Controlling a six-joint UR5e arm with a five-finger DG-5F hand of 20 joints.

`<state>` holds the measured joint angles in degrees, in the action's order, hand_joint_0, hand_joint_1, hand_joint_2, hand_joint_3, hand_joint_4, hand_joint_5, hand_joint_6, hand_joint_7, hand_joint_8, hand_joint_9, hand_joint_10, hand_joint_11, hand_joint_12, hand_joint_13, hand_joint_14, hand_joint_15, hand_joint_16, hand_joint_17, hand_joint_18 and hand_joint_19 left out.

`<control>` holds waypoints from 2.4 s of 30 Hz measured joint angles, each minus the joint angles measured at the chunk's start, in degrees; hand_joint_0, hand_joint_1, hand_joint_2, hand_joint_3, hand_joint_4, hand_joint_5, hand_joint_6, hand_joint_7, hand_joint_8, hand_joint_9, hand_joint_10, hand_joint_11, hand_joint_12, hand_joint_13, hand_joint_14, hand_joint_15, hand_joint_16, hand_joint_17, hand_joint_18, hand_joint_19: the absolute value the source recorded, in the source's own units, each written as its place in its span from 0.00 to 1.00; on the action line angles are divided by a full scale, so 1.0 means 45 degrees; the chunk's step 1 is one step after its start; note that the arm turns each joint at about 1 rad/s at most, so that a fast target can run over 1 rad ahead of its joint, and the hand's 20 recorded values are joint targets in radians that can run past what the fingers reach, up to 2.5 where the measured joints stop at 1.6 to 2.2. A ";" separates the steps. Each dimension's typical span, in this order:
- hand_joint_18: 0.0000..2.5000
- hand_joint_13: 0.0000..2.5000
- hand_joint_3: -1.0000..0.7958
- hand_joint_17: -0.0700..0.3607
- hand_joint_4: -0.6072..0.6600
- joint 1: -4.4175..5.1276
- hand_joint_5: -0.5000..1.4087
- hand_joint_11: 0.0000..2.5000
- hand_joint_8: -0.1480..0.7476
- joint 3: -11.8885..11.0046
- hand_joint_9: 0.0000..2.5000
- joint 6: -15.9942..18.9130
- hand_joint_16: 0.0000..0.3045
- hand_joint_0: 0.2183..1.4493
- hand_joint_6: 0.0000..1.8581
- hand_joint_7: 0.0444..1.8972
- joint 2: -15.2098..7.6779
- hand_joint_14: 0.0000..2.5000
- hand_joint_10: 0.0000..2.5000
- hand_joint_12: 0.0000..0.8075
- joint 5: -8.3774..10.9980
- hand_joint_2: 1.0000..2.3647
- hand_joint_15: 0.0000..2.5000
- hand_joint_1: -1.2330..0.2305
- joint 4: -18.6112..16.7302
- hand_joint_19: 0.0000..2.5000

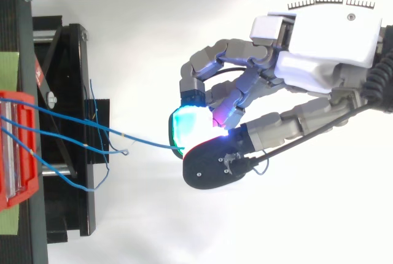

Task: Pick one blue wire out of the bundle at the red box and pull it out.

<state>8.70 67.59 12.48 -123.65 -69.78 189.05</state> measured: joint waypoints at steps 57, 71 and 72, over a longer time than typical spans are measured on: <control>0.18 0.19 0.59 0.55 0.56 0.0000 0.20 0.28 0.50 0.0000 0.43 0.0000 0.24 0.26 0.44 0.57 -0.0003 0.00 0.01 0.50 0.0013 0.12 0.09 0.35 0.0000 0.12; 0.17 0.21 0.59 0.54 0.57 0.0000 0.20 0.29 0.50 0.0000 0.44 0.0000 0.24 0.26 0.45 0.55 -0.0002 0.00 0.01 0.52 0.0016 0.12 0.09 0.36 0.0000 0.12; 0.17 0.21 0.59 0.54 0.57 0.0000 0.20 0.28 0.50 0.0000 0.44 0.0000 0.24 0.26 0.45 0.55 -0.0003 0.00 0.01 0.52 0.0016 0.12 0.09 0.36 0.0000 0.12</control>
<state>8.70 67.59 12.48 -123.66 -69.71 189.05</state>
